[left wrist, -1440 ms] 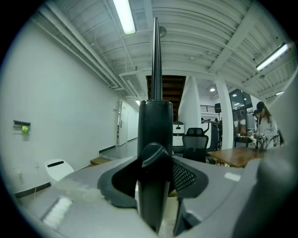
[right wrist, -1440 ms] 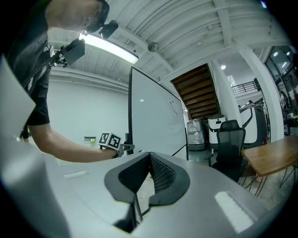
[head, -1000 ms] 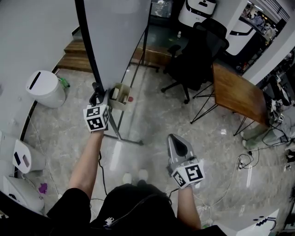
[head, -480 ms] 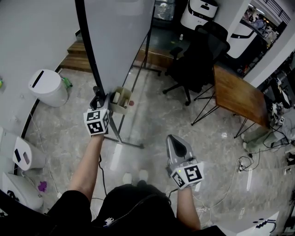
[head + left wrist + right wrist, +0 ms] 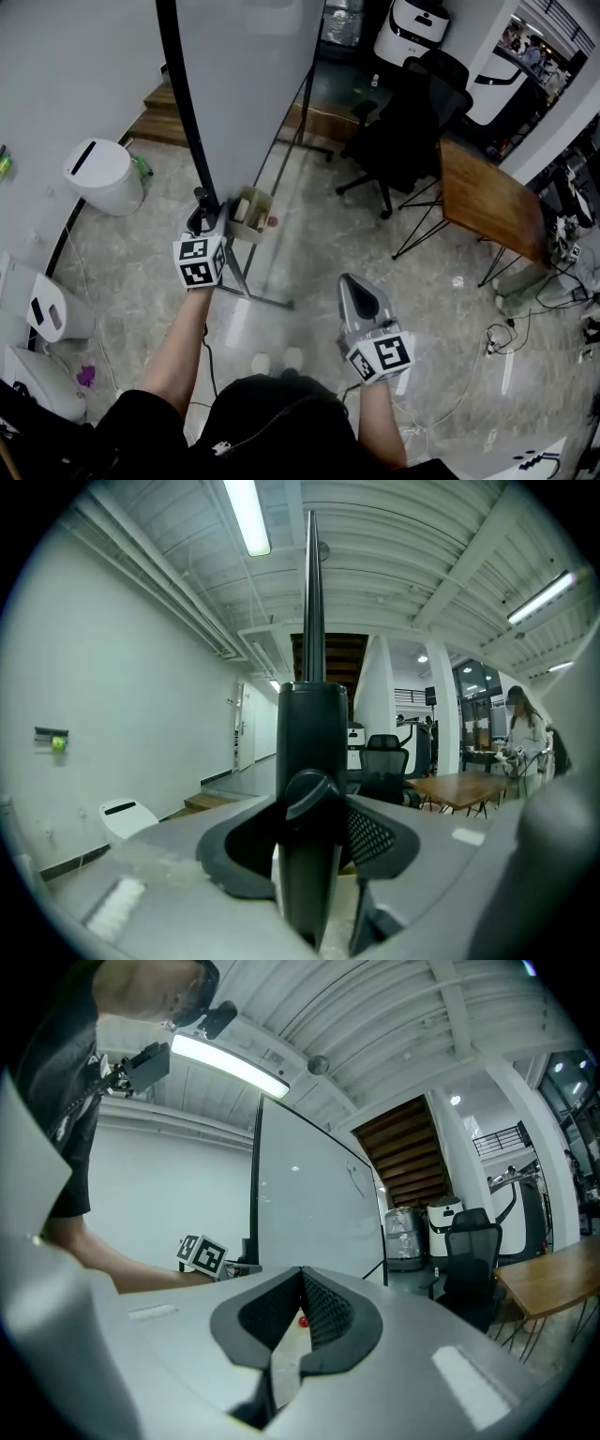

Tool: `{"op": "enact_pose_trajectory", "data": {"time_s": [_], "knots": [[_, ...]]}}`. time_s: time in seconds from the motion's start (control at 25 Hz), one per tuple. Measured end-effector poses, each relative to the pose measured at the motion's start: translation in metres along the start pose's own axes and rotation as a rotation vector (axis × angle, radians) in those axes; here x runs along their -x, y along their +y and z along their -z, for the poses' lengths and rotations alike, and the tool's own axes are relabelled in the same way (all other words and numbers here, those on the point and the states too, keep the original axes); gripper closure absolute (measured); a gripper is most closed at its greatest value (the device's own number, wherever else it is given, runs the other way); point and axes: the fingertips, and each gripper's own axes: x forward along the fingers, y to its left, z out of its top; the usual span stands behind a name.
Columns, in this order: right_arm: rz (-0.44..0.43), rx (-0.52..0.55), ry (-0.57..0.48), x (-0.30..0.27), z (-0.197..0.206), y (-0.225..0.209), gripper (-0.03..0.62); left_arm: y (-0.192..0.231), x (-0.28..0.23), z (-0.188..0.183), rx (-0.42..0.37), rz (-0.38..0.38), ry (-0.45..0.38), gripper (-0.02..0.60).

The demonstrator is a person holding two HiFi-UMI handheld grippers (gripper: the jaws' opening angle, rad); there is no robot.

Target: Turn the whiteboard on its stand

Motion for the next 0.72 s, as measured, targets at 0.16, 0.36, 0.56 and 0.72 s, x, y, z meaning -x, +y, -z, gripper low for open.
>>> {"op": "enact_pose_trajectory", "data": {"time_s": [0.16, 0.36, 0.56, 0.72], "knots": [[-0.005, 0.003, -0.001, -0.002, 0.001, 0.005, 0.588, 0.001, 0.013, 0.003, -0.002, 0.000, -0.003, 0.386], [-0.009, 0.005, 0.004, -0.009, 0.002, 0.006, 0.588, 0.000, 0.023, 0.004, -0.007, 0.006, -0.001, 0.387], [-0.025, 0.009, 0.005, -0.021, 0.001, 0.007, 0.588, 0.000, 0.027, 0.004, -0.023, 0.017, -0.008, 0.384], [-0.040, 0.010, 0.006, -0.031, 0.000, 0.009, 0.588, 0.000, 0.026, 0.004, -0.040, 0.014, -0.019, 0.382]]}}
